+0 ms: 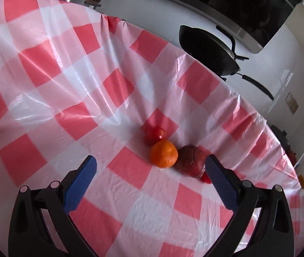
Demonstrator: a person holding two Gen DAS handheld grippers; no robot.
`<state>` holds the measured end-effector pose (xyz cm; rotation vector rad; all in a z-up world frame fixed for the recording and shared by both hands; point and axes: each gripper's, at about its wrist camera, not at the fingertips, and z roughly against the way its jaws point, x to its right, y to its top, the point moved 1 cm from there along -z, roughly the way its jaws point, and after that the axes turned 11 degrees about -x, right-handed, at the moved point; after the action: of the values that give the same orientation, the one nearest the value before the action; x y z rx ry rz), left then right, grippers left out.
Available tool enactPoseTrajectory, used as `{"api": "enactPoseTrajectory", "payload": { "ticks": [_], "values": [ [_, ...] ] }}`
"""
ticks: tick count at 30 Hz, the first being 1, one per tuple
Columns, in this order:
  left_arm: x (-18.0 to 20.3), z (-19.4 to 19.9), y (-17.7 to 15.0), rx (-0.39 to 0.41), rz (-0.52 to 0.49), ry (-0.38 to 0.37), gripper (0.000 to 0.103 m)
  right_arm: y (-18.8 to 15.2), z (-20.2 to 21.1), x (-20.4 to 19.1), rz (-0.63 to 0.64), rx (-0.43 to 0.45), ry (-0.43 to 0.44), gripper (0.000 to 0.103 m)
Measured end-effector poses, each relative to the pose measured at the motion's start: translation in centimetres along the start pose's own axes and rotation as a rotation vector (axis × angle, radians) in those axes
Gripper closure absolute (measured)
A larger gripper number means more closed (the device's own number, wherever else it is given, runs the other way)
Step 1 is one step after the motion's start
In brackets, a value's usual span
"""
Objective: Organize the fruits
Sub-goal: 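Move both open tools back over the remaining fruits on the table, then grasp the red tomato with the right tool while the left tool grasps the tangerine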
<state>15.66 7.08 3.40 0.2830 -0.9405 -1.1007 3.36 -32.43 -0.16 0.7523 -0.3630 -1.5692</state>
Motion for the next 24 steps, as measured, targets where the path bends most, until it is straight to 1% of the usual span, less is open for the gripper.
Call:
{"api": "enactPoseTrajectory", "payload": {
  "ticks": [2,4,6,7,8,10,13,16,20,23,24],
  "values": [
    [-0.7,0.3,0.2,-0.01,0.022,-0.05,0.002,1.6,-1.5,-0.7,0.02,-0.005,-0.013,0.019],
    [-1.7,0.4,0.3,-0.01,0.063,-0.075,0.002,3.0,-3.1,-1.3,0.038,-0.01,-0.023,0.02],
    [-2.4,0.0,0.5,-0.038,0.099,-0.091,0.002,4.8,-5.2,-2.1,0.062,-0.032,-0.046,0.025],
    [-2.7,0.1,0.6,-0.044,0.111,-0.097,0.002,5.5,-6.3,-2.5,0.074,-0.05,-0.062,0.028],
    [-3.0,0.0,0.7,-0.045,0.12,-0.1,0.002,6.4,-7.6,-2.9,0.089,-0.077,-0.085,0.032],
    [-3.4,0.1,0.8,-0.041,0.138,-0.101,0.002,7.5,-9.4,-3.3,0.103,-0.107,-0.106,0.036],
    [-3.7,0.2,0.8,-0.04,0.15,-0.094,0.002,9.0,-11.5,-3.8,0.122,-0.126,-0.142,0.042],
    [-3.8,0.2,0.8,-0.04,0.151,-0.087,0.002,9.9,-12.5,-4.1,0.126,-0.143,-0.147,0.048],
    [-3.8,0.2,0.8,-0.045,0.154,-0.077,0.002,10.3,-13.7,-4.5,0.133,-0.171,-0.147,0.05],
    [-3.8,0.2,0.7,-0.051,0.149,-0.073,0.002,10.9,-14.3,-4.9,0.128,-0.169,-0.137,0.054],
    [-3.7,0.2,0.7,-0.052,0.145,-0.071,0.002,11.1,-14.5,-5.1,0.131,-0.171,-0.15,0.055]
  ]
}}
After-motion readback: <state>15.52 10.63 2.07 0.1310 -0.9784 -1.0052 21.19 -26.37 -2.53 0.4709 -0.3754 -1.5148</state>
